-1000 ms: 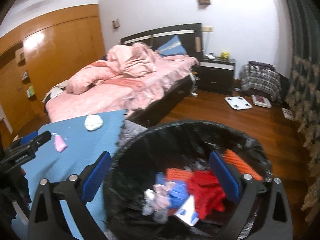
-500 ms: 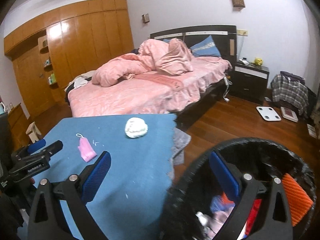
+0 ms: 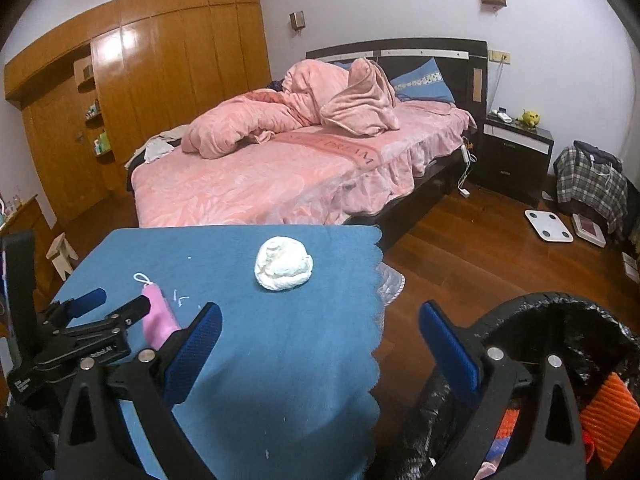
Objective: Collect trash
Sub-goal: 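Move both tools back over the table toward the pink mask and tissue, then grasp the pink mask with the left tool while the right tool grasps the white tissue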
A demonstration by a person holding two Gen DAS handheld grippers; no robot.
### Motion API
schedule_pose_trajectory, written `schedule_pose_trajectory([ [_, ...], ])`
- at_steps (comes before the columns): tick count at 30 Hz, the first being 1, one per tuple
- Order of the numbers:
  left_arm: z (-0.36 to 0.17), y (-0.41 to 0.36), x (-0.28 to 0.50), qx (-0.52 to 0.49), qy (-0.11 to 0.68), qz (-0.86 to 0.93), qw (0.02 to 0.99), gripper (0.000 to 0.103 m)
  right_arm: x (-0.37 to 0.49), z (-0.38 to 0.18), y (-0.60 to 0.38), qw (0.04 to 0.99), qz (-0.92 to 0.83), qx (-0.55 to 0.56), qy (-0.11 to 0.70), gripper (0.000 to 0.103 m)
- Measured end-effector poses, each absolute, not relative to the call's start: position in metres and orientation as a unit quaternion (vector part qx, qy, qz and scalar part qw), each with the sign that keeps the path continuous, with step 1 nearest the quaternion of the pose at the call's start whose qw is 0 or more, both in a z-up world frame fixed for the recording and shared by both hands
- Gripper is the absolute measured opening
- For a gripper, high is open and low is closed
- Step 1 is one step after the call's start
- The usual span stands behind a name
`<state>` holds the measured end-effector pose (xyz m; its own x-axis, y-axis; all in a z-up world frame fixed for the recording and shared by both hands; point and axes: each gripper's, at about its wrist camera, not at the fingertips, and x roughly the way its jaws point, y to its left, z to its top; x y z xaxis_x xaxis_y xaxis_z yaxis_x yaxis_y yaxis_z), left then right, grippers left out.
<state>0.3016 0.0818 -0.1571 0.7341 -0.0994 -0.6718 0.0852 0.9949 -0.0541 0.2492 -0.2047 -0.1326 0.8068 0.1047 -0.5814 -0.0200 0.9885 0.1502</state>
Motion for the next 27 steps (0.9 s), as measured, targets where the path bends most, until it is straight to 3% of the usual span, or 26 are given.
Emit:
schedule_pose_trajectory([
  [5, -0.173, 0.078, 0.324, -0.006, 0.392, -0.052, 0.918, 0.087, 0.261, -0.141, -0.204, 0.944, 0.034, 0.07, 0.319, 0.097],
  [8, -0.182, 0.077, 0.332, -0.01, 0.408, -0.06, 0.911, 0.077, 0.269, -0.146, -0.202, 0.942, 0.035, 0.068, 0.326, 0.097],
  [10, -0.19, 0.077, 0.337, -0.013, 0.423, -0.068, 0.904, 0.06, 0.273, -0.148, -0.201, 0.941, 0.035, 0.069, 0.329, 0.097],
  [12, -0.192, 0.077, 0.338, -0.014, 0.425, -0.067, 0.903, 0.053, 0.277, -0.15, -0.2, 0.94, 0.034, 0.07, 0.331, 0.097],
  [13, -0.192, 0.078, 0.338, -0.018, 0.423, -0.075, 0.903, 0.043, 0.28, -0.15, -0.2, 0.94, 0.034, 0.071, 0.332, 0.097],
  [16, -0.192, 0.079, 0.338, -0.025, 0.42, -0.081, 0.903, 0.025, 0.287, -0.152, -0.196, 0.939, 0.035, 0.075, 0.334, 0.097],
  [20, -0.19, 0.083, 0.337, -0.037, 0.41, -0.087, 0.907, 0.009, 0.3, -0.154, -0.19, 0.938, 0.036, 0.072, 0.336, 0.097],
  [27, -0.177, 0.081, 0.344, -0.022, 0.38, -0.083, 0.921, 0.006, 0.334, -0.167, -0.184, 0.932, 0.024, 0.071, 0.354, 0.097],
])
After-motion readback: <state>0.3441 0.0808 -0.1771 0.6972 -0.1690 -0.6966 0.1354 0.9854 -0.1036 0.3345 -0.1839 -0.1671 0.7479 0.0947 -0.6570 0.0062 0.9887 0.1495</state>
